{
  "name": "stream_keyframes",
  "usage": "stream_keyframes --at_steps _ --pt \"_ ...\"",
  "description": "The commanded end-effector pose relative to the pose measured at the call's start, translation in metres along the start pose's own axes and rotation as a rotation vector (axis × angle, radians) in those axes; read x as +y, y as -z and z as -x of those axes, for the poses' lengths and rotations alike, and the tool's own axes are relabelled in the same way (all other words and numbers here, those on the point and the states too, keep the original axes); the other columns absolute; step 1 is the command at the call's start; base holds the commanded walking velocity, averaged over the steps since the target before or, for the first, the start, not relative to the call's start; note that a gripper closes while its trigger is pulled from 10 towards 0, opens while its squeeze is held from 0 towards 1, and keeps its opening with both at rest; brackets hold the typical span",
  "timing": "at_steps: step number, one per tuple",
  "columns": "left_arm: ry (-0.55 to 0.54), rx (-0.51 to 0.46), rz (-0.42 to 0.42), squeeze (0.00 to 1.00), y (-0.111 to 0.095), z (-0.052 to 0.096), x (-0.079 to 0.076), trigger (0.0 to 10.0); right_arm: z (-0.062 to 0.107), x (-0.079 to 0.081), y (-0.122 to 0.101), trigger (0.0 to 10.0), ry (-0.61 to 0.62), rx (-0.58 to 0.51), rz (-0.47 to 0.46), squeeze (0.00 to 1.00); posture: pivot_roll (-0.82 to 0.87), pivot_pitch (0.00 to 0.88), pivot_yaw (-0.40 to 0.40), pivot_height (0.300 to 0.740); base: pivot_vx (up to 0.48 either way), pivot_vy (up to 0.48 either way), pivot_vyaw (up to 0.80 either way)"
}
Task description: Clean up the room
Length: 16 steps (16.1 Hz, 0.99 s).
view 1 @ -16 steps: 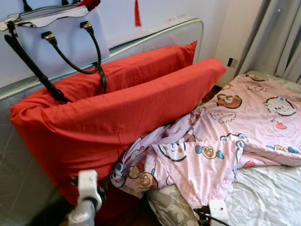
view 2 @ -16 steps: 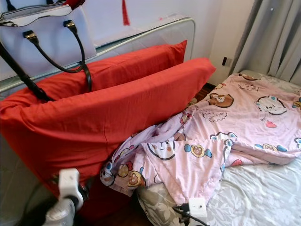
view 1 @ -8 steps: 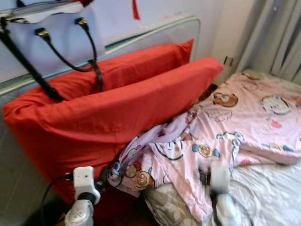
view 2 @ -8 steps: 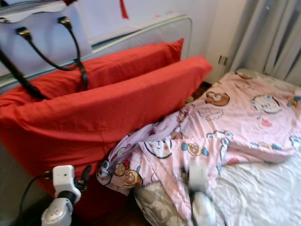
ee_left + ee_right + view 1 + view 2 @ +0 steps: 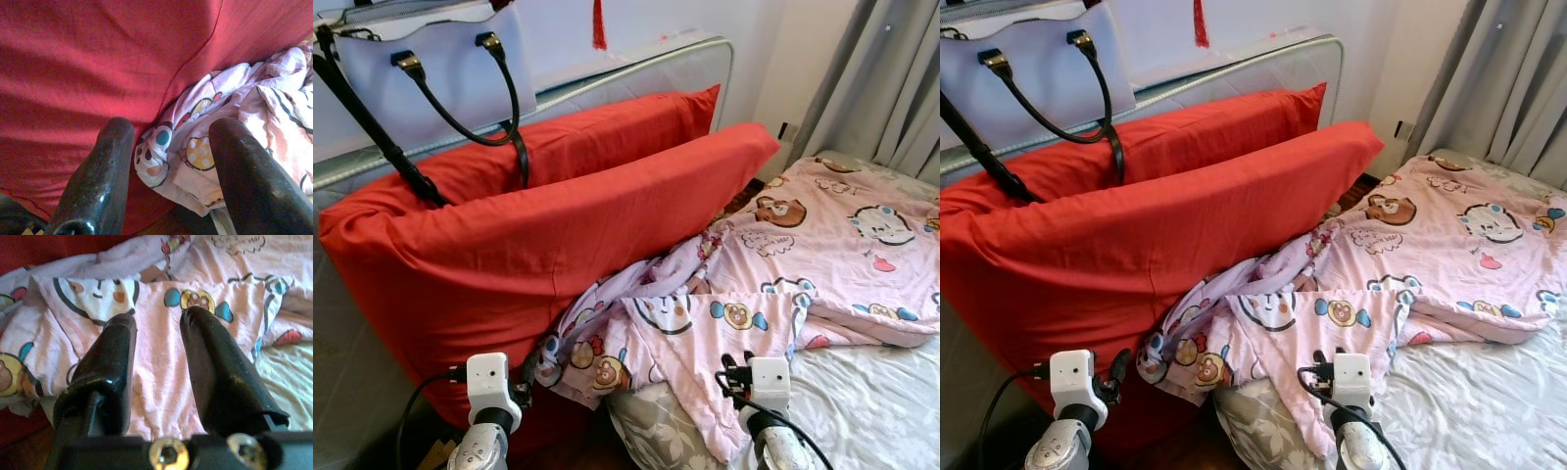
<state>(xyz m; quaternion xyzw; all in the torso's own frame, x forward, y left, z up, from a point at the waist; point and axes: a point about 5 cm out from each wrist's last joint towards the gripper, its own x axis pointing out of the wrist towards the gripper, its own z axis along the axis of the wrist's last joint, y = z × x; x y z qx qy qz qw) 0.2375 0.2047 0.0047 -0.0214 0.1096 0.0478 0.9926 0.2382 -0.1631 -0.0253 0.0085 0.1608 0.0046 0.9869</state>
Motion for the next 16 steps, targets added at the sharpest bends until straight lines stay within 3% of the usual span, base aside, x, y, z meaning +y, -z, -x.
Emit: stream_keyframes --at_steps 1,4,12,16 --pt "-0.005 -0.004 0.0 0.0 -0.004 -0.001 0.002 10.0 -0.004 0.0 -0.005 10.0 0.0 -0.006 0.0 0.0 0.05 0.0 -0.03 0.72 0.0 0.0 0.0" --pt "-0.02 0.009 -0.002 0.0 -0.002 0.001 0.006 10.0 -0.007 0.005 -0.012 10.0 -0.015 -0.046 -0.013 0.0 0.05 0.0 -0.025 0.71 0.0 0.0 0.0" --pt "-0.022 0.025 -0.009 0.0 -0.004 -0.004 0.01 10.0 -0.004 0.011 -0.003 10.0 -0.025 0.012 -0.013 0.0 0.05 0.0 -0.007 0.71 0.0 0.0 0.0" --pt "-0.023 0.038 -0.008 0.0 -0.003 -0.005 0.01 10.0 -0.005 0.012 -0.004 10.0 -0.026 0.002 -0.029 0.0 0.05 0.0 -0.005 0.71 0.0 0.46 0.0"
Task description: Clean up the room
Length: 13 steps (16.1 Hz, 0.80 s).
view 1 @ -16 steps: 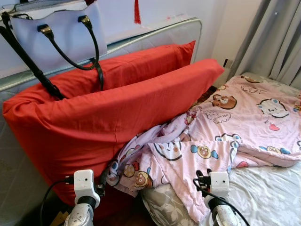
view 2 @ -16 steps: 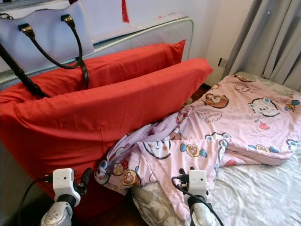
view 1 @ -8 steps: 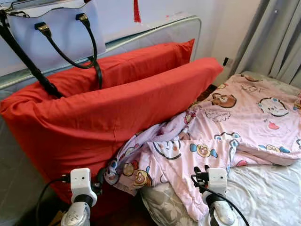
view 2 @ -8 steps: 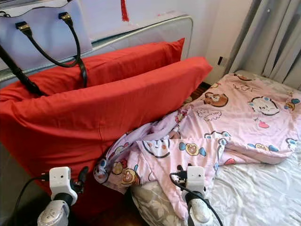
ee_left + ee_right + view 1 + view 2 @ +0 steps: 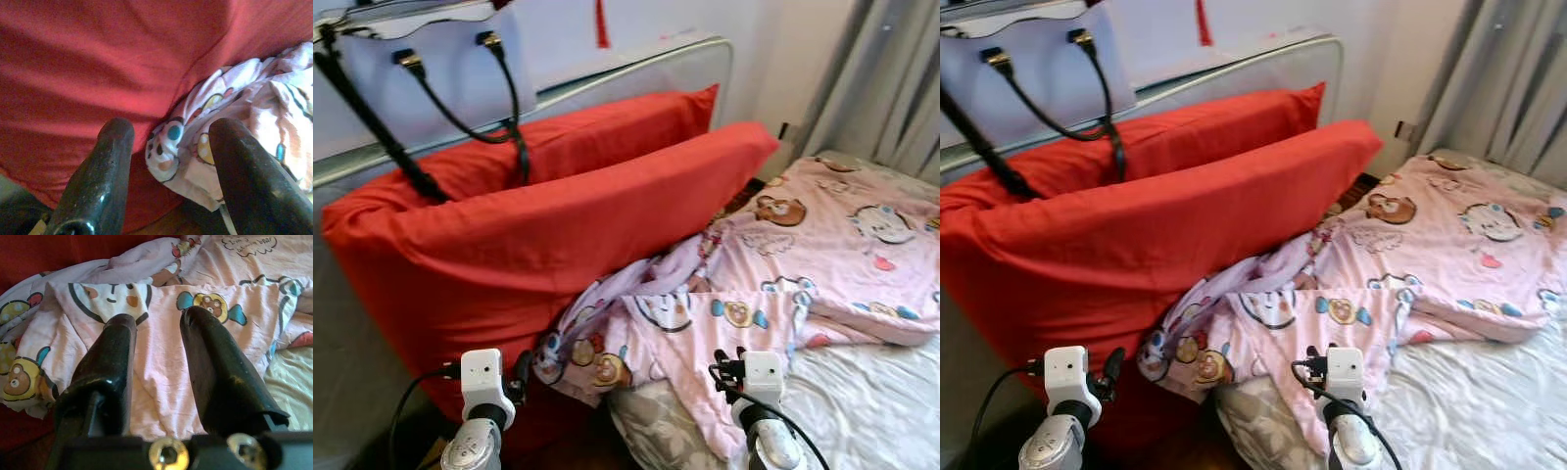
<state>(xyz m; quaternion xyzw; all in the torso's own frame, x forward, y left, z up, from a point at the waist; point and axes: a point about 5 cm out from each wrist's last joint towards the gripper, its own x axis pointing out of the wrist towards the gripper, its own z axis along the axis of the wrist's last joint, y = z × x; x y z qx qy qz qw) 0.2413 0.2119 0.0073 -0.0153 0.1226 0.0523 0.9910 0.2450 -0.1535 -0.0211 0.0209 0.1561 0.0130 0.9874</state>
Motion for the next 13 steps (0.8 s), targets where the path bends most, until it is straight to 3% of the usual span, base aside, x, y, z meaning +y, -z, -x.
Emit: stream_keyframes --at_steps 1,13 --pt "-0.012 0.013 0.003 0.0 0.001 -0.001 0.0033 10.0 -0.0001 0.0025 0.001 10.0 -0.005 0.009 -0.009 0.0 0.05 0.0 -0.005 0.71 0.0 0.48 0.0" --pt "-0.004 0.013 -0.003 0.0 0.0022 -0.0015 0.002 10.0 -0.0039 0.0002 -0.0048 10.0 -0.002 -0.004 -0.021 0.0 0.05 0.0 -0.006 0.71 0.0 0.031 0.0"
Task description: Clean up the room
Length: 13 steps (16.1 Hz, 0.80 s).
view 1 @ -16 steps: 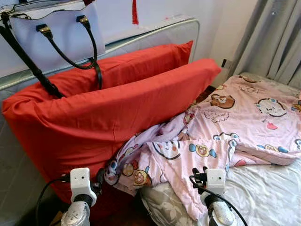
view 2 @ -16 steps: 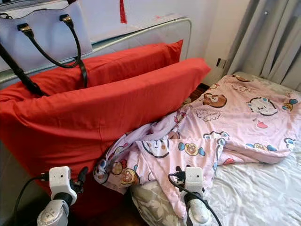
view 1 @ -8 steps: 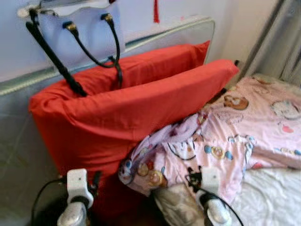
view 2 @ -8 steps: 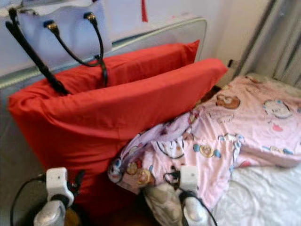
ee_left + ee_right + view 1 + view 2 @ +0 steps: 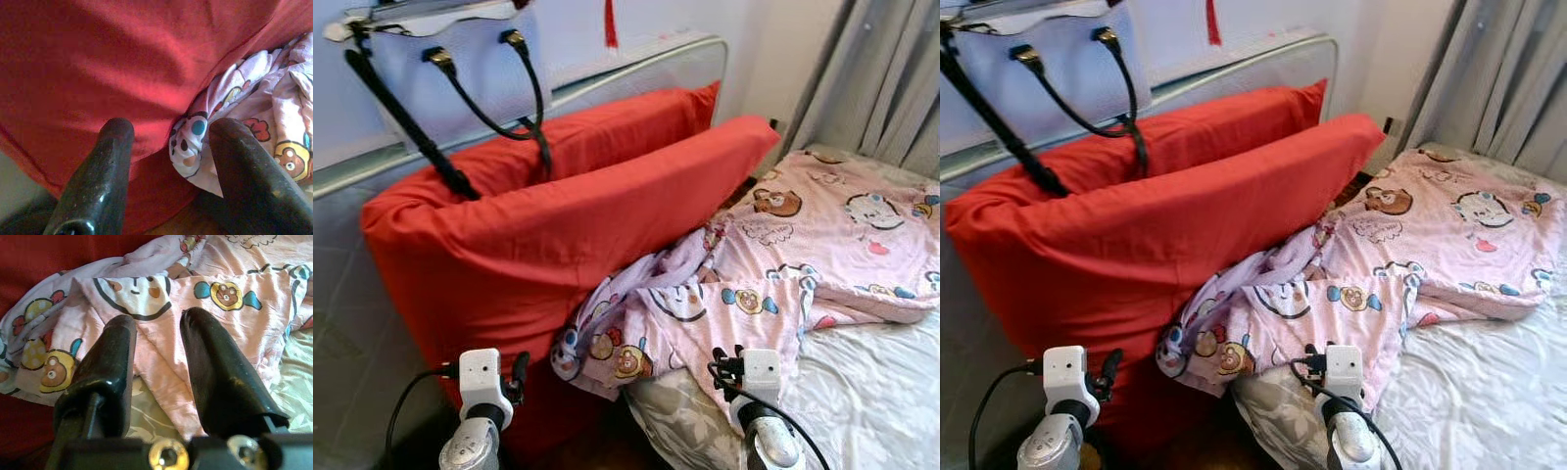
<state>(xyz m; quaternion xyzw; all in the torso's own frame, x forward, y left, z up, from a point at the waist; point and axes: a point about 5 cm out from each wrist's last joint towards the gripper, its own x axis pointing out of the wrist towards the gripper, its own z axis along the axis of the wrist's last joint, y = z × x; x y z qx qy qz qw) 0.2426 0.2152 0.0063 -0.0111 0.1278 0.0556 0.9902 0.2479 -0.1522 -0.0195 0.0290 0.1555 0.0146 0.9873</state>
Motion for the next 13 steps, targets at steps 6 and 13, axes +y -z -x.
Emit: stream_keyframes --at_steps 6,13 --pt "0.015 0.001 0.008 0.0 0.0 -0.0011 -0.0035 10.0 -0.0025 -0.0079 -0.0003 10.0 0.03 0.031 0.027 0.0 0.05 0.0 -0.003 0.671 0.0 0.0 0.0" --pt "0.02 -0.001 0.008 0.0 -0.0006 -0.0004 -0.0047 10.0 -0.0075 -0.0046 -0.0063 10.0 0.027 0.014 0.016 0.0 0.05 0.0 -0.002 0.671 0.0 0.0 0.0"
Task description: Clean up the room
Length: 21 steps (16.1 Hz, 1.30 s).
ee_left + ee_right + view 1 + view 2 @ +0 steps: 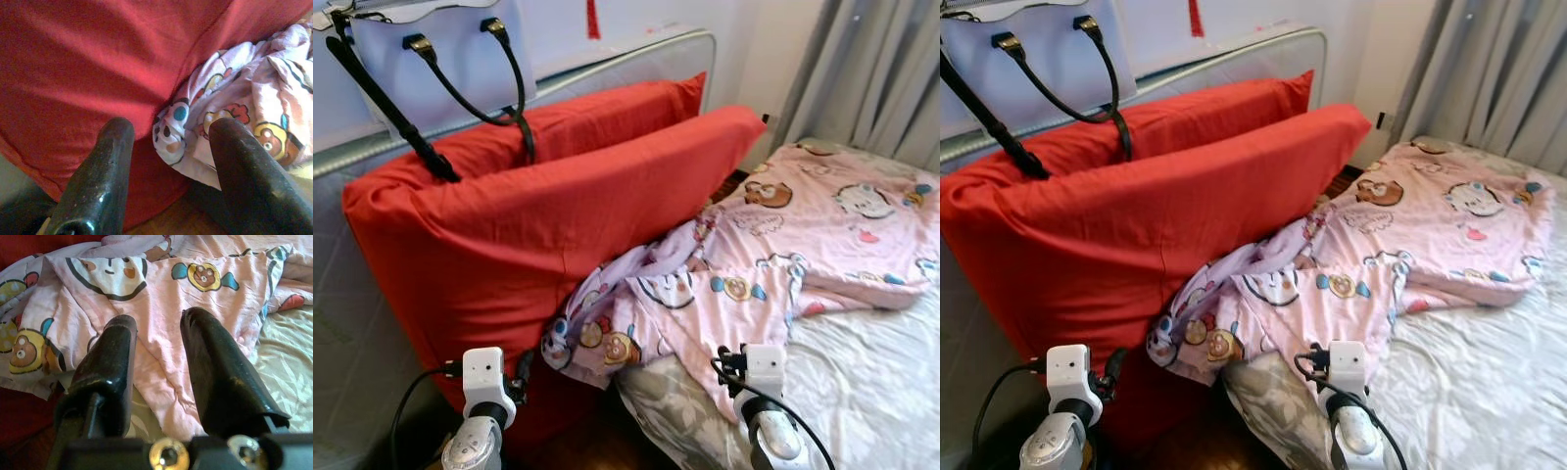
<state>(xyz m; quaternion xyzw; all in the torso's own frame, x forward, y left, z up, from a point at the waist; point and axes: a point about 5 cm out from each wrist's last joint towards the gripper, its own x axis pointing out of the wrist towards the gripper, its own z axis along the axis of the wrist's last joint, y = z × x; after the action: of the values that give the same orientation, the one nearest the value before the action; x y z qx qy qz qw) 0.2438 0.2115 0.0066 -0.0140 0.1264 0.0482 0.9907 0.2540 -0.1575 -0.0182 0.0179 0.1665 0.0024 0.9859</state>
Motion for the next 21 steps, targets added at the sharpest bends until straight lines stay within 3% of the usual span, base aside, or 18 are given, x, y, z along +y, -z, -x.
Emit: stream_keyframes --at_steps 1,9,11,21 --pt "0.005 0.001 0.003 0.0 -0.0002 0.0002 -0.001 10.0 -0.0023 0.001 -0.003 10.0 -0.001 -0.007 -0.003 0.0 0.05 0.0 -0.002 0.671 0.0 0.0 0.0" --pt "0.022 0.002 0.011 0.0 0.0001 0.0005 -0.0037 10.0 -0.0038 0.0051 -0.001 10.0 -0.026 0.025 0.017 0.0 0.05 0.0 -0.003 0.671 0.0 0.0 0.0" --pt "0.025 0.003 0.012 0.0 -0.0001 0.0002 -0.0044 10.0 -0.0044 0.0072 -0.0003 10.0 -0.037 0.035 0.023 0.0 0.05 0.0 -0.002 0.652 0.0 0.0 0.0" --pt "0.032 0.004 0.01 0.0 -0.0023 -0.0016 -0.0045 10.0 -0.0046 0.009 -0.0036 10.0 -0.035 0.001 -0.001 0.0 0.06 0.0 0.003 0.647 0.0 0.0 0.0"
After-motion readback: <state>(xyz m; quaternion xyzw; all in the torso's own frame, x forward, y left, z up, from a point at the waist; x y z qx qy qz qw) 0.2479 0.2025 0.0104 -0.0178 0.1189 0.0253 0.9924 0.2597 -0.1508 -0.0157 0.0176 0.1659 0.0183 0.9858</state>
